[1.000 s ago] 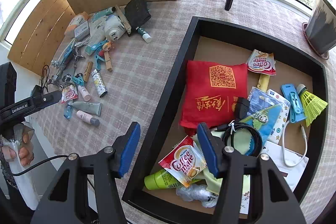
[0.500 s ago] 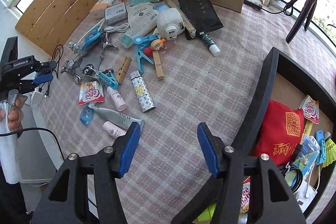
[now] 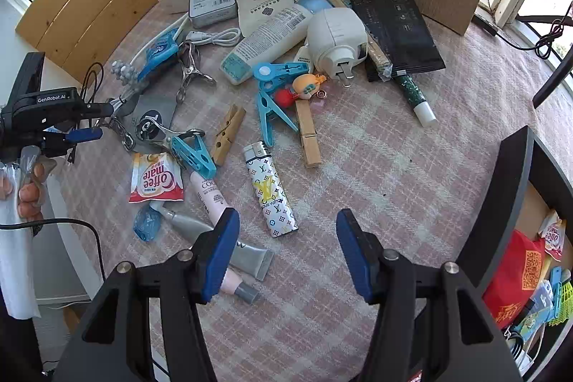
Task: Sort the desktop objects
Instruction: 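Close the left tool on the metal clip while the right grasps the printed lighter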
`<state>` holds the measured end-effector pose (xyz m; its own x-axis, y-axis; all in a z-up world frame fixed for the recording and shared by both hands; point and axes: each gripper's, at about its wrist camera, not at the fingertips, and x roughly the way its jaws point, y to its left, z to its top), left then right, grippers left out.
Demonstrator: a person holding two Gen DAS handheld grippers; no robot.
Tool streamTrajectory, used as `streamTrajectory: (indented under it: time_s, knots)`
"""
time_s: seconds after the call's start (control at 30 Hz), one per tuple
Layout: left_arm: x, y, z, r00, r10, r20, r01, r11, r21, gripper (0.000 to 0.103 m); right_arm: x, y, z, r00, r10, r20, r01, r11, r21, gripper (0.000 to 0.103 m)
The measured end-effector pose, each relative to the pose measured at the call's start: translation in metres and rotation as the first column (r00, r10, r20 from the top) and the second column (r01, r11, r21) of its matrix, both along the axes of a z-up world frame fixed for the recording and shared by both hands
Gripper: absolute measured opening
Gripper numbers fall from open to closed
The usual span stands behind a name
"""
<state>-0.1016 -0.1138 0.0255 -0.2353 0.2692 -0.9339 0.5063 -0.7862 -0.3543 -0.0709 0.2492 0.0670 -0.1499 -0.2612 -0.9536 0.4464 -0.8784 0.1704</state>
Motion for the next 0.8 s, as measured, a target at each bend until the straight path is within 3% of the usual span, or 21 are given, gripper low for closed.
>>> streamTrajectory:
  time_s: [0.1, 0.23, 0.33, 0.63, 0.73, 0.8]
  knots:
    - [-0.001, 0.006, -0.005, 1.000, -0.014, 0.014, 0.015, 1.000, -0.024, 0.050, -0.006, -0.011, -0.012, 1.000, 0.024, 0.018, -0.024, 1.000, 0.018, 0.056]
    - [0.003, 0.007, -0.012, 0.999, 0.009, 0.033, -0.007, 0.999, -0.035, 0.030, -0.010, -0.024, -0.022, 0.998, 0.055, 0.025, -0.057, 0.997, 0.043, 0.055]
    - [0.008, 0.003, -0.012, 0.999, 0.023, 0.030, -0.021, 0.999, -0.048, 0.021, -0.012, -0.029, -0.027, 0.997, 0.075, 0.027, -0.076, 0.996, 0.053, 0.055]
    - [0.031, -0.008, -0.007, 1.000, 0.020, 0.005, -0.019, 0.995, -0.100, 0.018, -0.012, -0.036, -0.042, 0.994, 0.101, 0.041, -0.104, 0.989, 0.105, 0.052]
    - [0.041, -0.015, -0.005, 0.999, 0.032, 0.000, -0.032, 0.992, -0.126, 0.017, -0.011, -0.037, -0.042, 0.994, 0.106, 0.030, -0.109, 0.986, 0.128, 0.047]
    - [0.048, -0.021, -0.005, 0.999, 0.043, -0.002, -0.043, 0.989, -0.139, 0.017, -0.010, -0.039, -0.041, 0.993, 0.116, 0.015, -0.117, 0.981, 0.153, 0.038]
